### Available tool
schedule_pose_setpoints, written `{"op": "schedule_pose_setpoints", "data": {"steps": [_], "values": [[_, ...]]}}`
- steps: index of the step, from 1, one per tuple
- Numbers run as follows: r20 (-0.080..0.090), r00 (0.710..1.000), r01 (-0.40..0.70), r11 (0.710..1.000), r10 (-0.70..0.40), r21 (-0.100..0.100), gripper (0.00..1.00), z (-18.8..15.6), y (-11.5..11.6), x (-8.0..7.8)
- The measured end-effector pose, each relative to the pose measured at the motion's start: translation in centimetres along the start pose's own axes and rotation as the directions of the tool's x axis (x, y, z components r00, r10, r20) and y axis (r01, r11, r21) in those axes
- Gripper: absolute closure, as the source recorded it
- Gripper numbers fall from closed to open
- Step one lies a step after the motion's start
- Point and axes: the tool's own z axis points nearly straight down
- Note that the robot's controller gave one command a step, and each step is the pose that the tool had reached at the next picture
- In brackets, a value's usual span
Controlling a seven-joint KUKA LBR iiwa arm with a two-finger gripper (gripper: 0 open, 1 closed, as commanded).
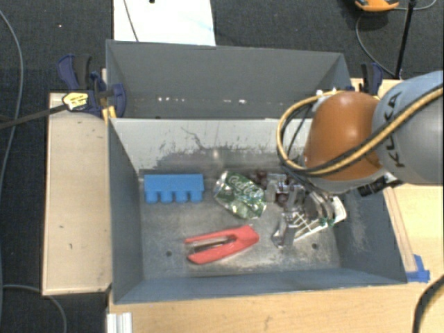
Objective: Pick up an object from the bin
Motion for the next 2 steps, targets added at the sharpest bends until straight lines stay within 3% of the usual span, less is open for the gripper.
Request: {"op": "schedule_pose_setpoints", "data": {"steps": [1, 2], "values": [[0.008, 1.0, 0.0, 1.0, 0.0, 0.0, 0.0, -0.4, 0.0, -0.2], [0.012, 0.999, 0.041, 0.999, -0.041, 0.002, 0.0, 3.2, 3.7, 1.4]]}}
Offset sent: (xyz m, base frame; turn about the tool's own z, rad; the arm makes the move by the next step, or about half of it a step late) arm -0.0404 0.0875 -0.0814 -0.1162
